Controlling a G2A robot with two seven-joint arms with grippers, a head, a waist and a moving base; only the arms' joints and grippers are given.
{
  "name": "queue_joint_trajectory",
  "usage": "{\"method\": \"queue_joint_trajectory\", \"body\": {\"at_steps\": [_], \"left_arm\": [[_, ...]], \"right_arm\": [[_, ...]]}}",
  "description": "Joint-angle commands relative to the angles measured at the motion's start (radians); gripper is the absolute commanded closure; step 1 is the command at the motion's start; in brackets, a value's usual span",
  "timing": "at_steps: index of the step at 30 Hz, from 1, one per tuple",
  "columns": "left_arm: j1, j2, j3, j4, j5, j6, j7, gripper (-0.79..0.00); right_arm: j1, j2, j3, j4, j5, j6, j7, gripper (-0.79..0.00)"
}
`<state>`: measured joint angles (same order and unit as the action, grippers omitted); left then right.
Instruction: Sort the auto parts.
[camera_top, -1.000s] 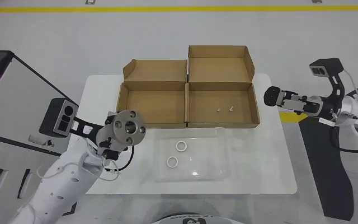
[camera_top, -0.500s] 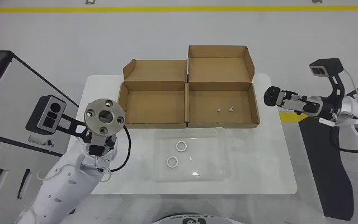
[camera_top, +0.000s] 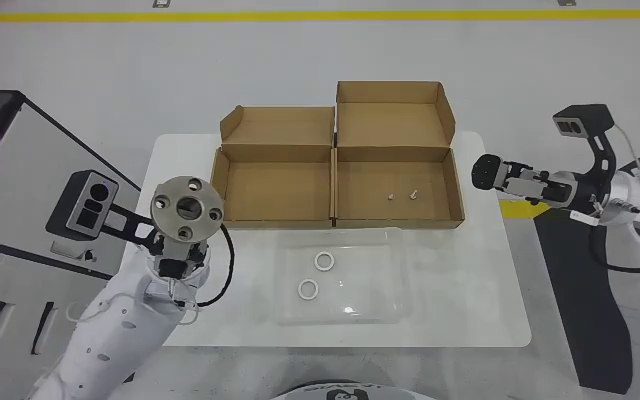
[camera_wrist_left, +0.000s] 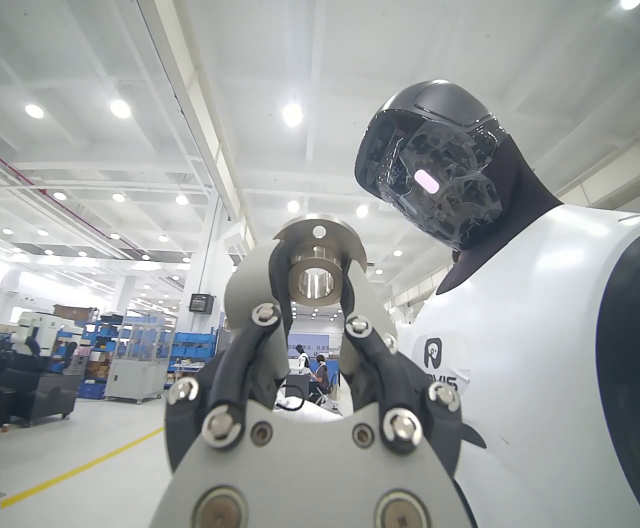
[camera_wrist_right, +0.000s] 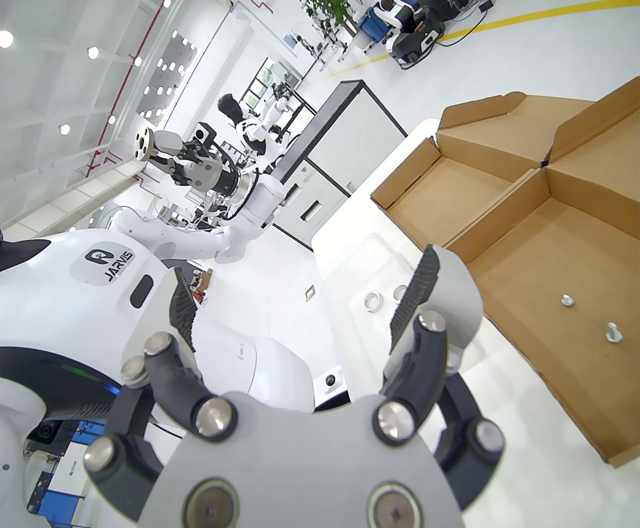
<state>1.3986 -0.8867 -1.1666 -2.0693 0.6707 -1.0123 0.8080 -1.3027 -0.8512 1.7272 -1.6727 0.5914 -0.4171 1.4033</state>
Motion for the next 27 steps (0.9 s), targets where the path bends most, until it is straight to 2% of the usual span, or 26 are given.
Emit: {"method": "queue_joint_trajectory", "body": {"at_steps": [1, 5, 8, 17, 20, 24, 25, 27], "left_arm": [[0.0, 0.0, 0.0, 0.0, 0.0, 0.0, 0.0, 0.0], [0.0, 0.0, 0.0, 0.0, 0.0, 0.0, 0.0, 0.0], [0.008, -0.005, -0.011, -0.011, -0.015, 0.07, -0.054, 0.0], [0.004, -0.017, -0.091, -0.047, -0.081, 0.405, -0.25, 0.0], [0.006, -0.017, -0.138, -0.057, -0.054, 0.51, -0.352, 0.0], [0.013, -0.01, -0.205, -0.079, -0.009, 0.733, -0.635, 0.0], [0.008, -0.007, -0.221, -0.099, 0.029, 0.769, -0.725, 0.0], [0.001, -0.005, -0.242, -0.135, 0.037, 0.804, -0.818, 0.0]], "right_arm": [[0.0, 0.0, 0.0, 0.0, 0.0, 0.0, 0.0, -0.785], [0.0, 0.0, 0.0, 0.0, 0.0, 0.0, 0.0, -0.785], [0.0, 0.0, 0.0, 0.0, 0.0, 0.0, 0.0, -0.785], [0.0, 0.0, 0.0, 0.0, 0.0, 0.0, 0.0, -0.785], [0.0, 0.0, 0.0, 0.0, 0.0, 0.0, 0.0, -0.785], [0.0, 0.0, 0.0, 0.0, 0.0, 0.0, 0.0, -0.785], [0.0, 0.0, 0.0, 0.0, 0.0, 0.0, 0.0, -0.785], [0.0, 0.0, 0.0, 0.0, 0.0, 0.0, 0.0, -0.785]]}}
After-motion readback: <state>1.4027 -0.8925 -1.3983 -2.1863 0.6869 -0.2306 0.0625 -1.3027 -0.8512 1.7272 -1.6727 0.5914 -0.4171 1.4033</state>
